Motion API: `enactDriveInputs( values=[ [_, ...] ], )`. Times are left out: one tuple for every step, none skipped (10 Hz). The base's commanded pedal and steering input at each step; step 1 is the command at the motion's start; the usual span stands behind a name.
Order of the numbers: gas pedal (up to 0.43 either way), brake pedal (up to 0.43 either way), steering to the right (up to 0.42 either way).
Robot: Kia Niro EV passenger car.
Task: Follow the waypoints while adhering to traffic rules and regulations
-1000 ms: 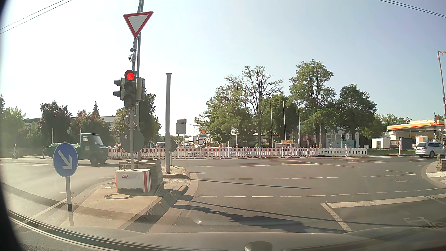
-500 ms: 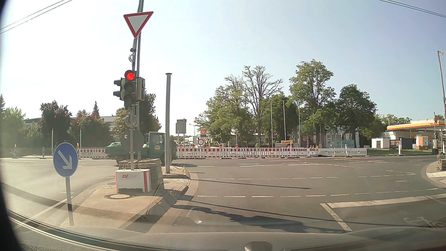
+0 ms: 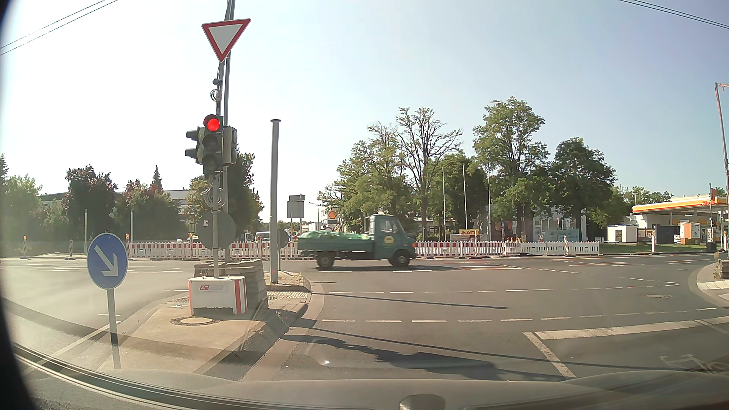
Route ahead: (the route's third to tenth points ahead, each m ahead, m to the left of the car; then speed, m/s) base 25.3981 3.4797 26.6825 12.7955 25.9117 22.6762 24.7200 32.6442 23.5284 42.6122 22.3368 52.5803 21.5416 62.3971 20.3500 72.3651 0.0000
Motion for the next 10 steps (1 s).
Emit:
enactDriveInputs(
  values=[
    [0.000, 0.390, 0.006],
    [0.000, 0.384, 0.006],
    [0.000, 0.390, 0.006],
    [0.000, 0.384, 0.006],
    [0.000, 0.384, 0.006],
    [0.000, 0.384, 0.006],
    [0.000, 0.390, 0.006],
    [0.000, 0.384, 0.006],
    [0.000, 0.390, 0.006],
    [0.000, 0.384, 0.006]
  ],
)
